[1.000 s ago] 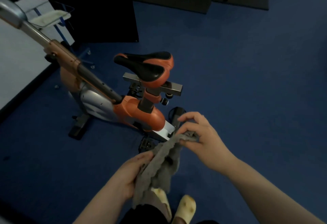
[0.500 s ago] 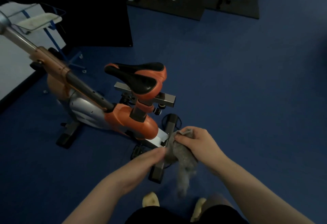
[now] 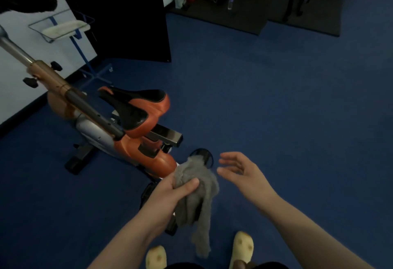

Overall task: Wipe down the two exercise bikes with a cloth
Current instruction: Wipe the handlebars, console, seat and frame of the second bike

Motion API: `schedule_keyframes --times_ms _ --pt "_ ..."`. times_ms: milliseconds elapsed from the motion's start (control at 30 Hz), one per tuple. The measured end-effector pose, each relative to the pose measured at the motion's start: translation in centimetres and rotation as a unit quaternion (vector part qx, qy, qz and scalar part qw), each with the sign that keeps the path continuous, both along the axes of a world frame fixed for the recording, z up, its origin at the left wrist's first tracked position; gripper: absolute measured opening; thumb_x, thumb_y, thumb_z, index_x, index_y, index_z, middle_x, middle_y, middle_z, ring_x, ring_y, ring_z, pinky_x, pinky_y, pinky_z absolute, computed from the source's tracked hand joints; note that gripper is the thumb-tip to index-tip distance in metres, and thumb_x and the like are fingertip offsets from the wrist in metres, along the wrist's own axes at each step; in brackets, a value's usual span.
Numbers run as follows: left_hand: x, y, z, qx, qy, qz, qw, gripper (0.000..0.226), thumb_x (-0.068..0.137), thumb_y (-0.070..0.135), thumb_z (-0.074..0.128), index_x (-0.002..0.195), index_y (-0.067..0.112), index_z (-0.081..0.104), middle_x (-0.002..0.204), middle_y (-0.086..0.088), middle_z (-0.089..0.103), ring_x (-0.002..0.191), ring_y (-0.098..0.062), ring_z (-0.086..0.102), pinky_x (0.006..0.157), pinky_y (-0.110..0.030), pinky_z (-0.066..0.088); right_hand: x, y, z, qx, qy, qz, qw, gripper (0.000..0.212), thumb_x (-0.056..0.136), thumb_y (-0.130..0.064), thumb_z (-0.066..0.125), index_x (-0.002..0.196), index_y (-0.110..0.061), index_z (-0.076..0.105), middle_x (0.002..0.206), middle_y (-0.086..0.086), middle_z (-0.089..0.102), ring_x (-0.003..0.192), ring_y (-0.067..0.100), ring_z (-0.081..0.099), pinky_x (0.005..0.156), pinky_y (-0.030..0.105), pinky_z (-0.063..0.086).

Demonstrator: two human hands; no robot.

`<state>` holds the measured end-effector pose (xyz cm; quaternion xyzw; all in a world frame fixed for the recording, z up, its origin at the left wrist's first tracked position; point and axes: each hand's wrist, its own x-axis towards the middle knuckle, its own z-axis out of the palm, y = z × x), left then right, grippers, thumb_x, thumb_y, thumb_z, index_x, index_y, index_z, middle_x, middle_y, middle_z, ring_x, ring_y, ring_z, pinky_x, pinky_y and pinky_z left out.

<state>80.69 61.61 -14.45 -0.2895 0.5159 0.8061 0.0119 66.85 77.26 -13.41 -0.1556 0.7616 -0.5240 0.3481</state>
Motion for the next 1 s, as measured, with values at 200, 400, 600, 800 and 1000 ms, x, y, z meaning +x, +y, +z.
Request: schedule_keyframes --times_ms 200,400,600,800,1000 --pt "-5.7 4.8 0.5 0.008 -0.005 0.084 0.996 0.031 0.083 0.023 0.068 0.107 0.003 0.067 0.104 -0.019 0.073 0.097 -0.027 0.071 0.074 -0.026 0.056 -3.2 5.1 -2.1 0.047 -0.068 0.151 0.985 0.043 0.071 -0.045 0.081 0.108 -0.029 0.066 0.105 -0.014 0.07 0.102 -0.002 0.063 0.092 0.019 0.05" --pt "-9.5 7.0 1.9 -0.005 0.004 0.148 0.989 0.028 0.084 0.016 0.066 0.111 0.007 0.067 0.103 -0.013 0.075 0.094 -0.023 0.072 0.069 -0.024 0.057 -7.7 5.8 -2.9 0.024 0.081 0.112 0.99 0.004 0.085 -0.021 0.074 0.086 -0.025 0.072 0.084 -0.014 0.072 0.084 0.0 0.067 0.081 0.023 0.053" --pt "-11.0 3.2 0.7 -0.099 -0.062 0.178 0.977 0.018 0.089 0.012 0.066 0.106 0.006 0.067 0.098 -0.013 0.074 0.09 -0.026 0.072 0.07 -0.029 0.058 -13.7 4.0 -2.3 0.012 0.13 0.181 0.975 0.01 0.092 -0.036 0.064 0.084 -0.036 0.058 0.079 -0.005 0.065 0.071 0.017 0.062 0.066 0.041 0.053" --pt "-14.4 -0.9 -1.0 -0.168 -0.072 0.17 0.968 0.016 0.095 0.015 0.058 0.1 0.01 0.072 0.093 -0.009 0.075 0.088 -0.023 0.071 0.075 -0.034 0.056 -19.1 1.0 -1.3 0.017 0.183 0.199 0.963 0.028 0.088 -0.024 0.07 0.086 -0.036 0.045 0.08 -0.006 0.061 0.073 0.016 0.059 0.067 0.043 0.052" --pt "-18.6 -3.5 -1.9 -0.204 -0.114 0.195 0.953 0.024 0.101 0.019 0.049 0.095 0.014 0.072 0.089 -0.005 0.072 0.085 -0.022 0.067 0.069 -0.031 0.053 -23.3 -2.5 -0.3 0.012 0.222 0.188 0.957 0.045 0.075 -0.012 0.082 0.092 -0.039 0.051 0.095 -0.015 0.058 0.098 0.006 0.056 0.083 0.028 0.047"
